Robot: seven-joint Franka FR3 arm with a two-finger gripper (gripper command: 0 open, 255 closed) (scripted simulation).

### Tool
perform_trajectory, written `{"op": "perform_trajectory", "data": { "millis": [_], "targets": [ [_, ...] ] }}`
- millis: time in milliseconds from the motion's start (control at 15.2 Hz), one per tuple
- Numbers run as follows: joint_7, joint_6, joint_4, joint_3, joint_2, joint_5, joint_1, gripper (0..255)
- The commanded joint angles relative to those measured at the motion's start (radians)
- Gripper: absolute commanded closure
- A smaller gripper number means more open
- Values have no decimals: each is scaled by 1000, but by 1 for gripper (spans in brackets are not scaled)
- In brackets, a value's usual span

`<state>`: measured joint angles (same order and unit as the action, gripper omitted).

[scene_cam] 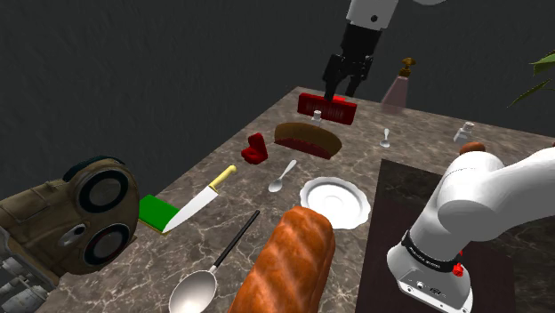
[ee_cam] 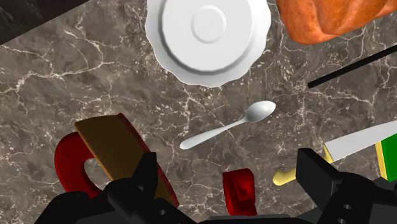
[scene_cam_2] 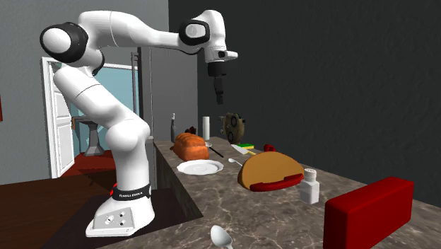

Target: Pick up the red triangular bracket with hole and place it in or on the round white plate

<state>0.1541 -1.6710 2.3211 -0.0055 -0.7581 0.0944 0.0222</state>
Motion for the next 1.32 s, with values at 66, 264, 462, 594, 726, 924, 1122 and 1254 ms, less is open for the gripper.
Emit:
{"op": "perform_trajectory", "data": {
  "millis": [66,264,462,594,726,924,1122,1254],
  "targets": [
    [-2,-33,5,5,26,0,-2,0],
    [-6,-130,10,20,112,-3,-8,0],
    [-9,-222,2,35,206,-7,-13,0],
    [-9,-280,-10,45,272,-12,-16,0],
    [-8,-334,-28,55,340,-18,-18,0],
    [-5,-409,-65,69,446,-31,-20,0],
    [2,-475,-114,81,556,-49,-22,0],
    [8,-513,-153,89,630,-65,-24,0]
  ]
}}
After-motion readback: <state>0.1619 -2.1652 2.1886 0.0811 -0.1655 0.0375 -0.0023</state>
